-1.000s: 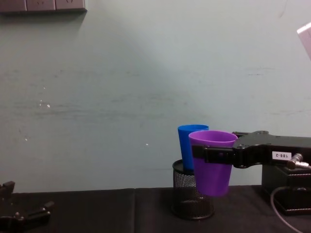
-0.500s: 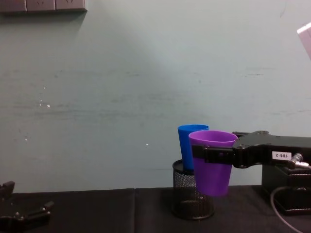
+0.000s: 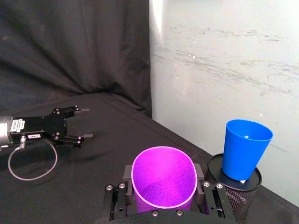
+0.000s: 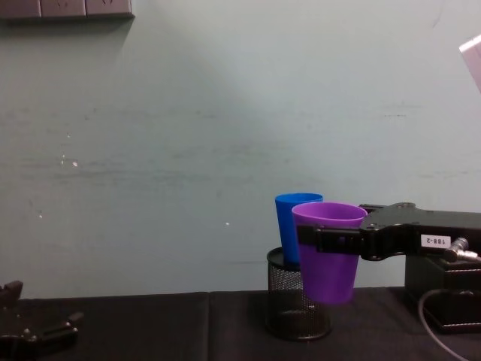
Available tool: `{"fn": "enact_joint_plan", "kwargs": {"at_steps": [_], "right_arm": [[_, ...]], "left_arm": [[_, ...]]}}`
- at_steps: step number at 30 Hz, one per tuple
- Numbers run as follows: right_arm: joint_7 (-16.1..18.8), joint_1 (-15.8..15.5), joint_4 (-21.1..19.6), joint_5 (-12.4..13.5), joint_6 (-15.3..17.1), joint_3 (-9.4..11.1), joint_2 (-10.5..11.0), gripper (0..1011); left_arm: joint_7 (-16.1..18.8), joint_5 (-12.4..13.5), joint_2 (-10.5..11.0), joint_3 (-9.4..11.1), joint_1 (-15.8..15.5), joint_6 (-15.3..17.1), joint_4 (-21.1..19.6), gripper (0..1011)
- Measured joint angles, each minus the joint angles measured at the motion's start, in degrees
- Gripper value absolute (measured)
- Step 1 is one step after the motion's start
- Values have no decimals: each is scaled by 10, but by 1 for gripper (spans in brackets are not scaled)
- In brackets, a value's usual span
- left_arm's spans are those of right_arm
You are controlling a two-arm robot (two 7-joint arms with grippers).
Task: Pick up one cup with a gripper and tap it against the other cup.
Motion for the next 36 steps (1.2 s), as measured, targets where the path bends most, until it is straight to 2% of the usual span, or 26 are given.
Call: {"fn": "enact_joint_plan", "kwargs": {"at_steps": [36], "right_arm": [[0,0,0,0,0,0,0,733]], "left_arm": [[0,0,0,0,0,0,0,1000]]}}
